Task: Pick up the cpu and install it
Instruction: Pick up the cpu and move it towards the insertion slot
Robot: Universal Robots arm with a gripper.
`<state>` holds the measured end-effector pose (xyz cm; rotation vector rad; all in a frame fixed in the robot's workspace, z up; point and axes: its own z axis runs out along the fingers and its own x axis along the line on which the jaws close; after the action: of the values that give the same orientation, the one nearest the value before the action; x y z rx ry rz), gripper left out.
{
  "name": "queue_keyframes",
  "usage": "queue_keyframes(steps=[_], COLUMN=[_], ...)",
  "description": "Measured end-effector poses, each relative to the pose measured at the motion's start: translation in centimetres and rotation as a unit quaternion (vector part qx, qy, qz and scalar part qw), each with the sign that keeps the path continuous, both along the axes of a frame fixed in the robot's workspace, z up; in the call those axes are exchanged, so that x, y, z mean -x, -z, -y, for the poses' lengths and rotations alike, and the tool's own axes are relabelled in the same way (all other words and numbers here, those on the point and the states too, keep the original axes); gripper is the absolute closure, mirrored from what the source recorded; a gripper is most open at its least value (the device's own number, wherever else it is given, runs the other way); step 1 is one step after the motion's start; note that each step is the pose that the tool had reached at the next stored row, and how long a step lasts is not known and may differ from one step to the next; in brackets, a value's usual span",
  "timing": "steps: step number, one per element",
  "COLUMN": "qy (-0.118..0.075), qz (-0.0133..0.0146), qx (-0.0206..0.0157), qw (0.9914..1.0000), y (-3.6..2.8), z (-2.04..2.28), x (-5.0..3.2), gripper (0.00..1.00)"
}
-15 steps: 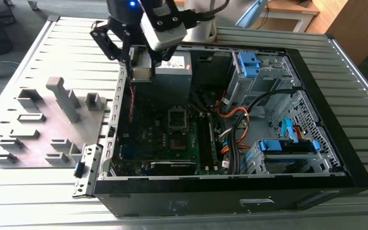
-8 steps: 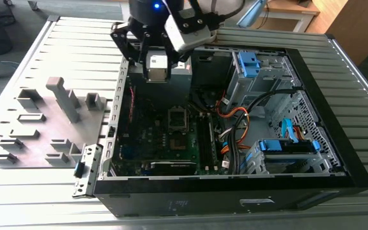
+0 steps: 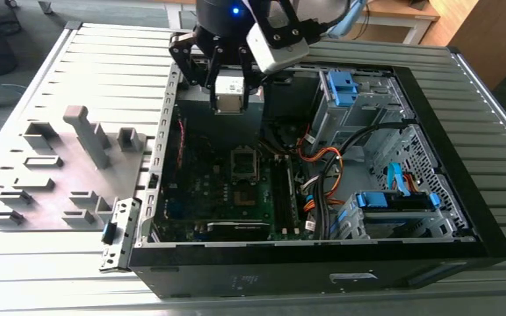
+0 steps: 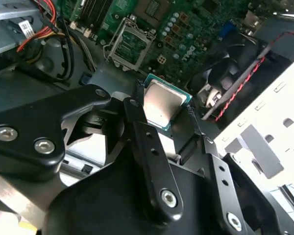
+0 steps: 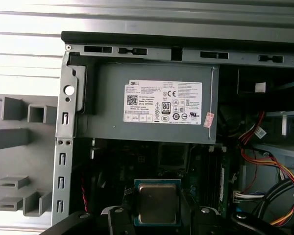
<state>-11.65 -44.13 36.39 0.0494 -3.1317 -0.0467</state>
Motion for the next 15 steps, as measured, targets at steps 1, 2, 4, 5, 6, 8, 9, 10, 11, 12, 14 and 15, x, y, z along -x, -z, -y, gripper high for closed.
queue_keyframes(steps=[1,2,4,5,6,8,9,10,11,12,14,15], qy=[0.000,0.000,0.000,0.000,0.000,0.000,0.000,0.000,0.000,0.000,0.000,0.000], qz=[0.0000,-0.0001,-0.0002,-0.0002,-0.0001,-0.0002,-0.0002,-0.0001,-0.0001,-0.0001,-0.0002,-0.0001], qx=[0.0000,0.0000,0.0000,0.0000,0.0000,0.0000,0.0001,0.0000,0.0000,0.0000,0.0000,0.0000], qw=[1.00000,1.00000,1.00000,1.00000,1.00000,1.00000,1.00000,1.00000,1.00000,1.00000,1.00000,1.00000], y=[0.01,0.02,0.03,0.05,0.05,0.05,0.05,0.05,0.05,0.05,0.05,0.05], z=[0.00,0.00,0.00,0.00,0.01,0.00,0.00,0.00,0.00,0.00,0.00,0.00], x=[-0.21,-0.43,-0.77,-0.89,-0.96,-0.98,-0.99,-0.99,-0.99,-0.99,-0.99,-0.99], gripper=[0.53,0.53,0.53,0.53,0.53,0.53,0.53,0.53,0.53,0.53,0.53,0.53])
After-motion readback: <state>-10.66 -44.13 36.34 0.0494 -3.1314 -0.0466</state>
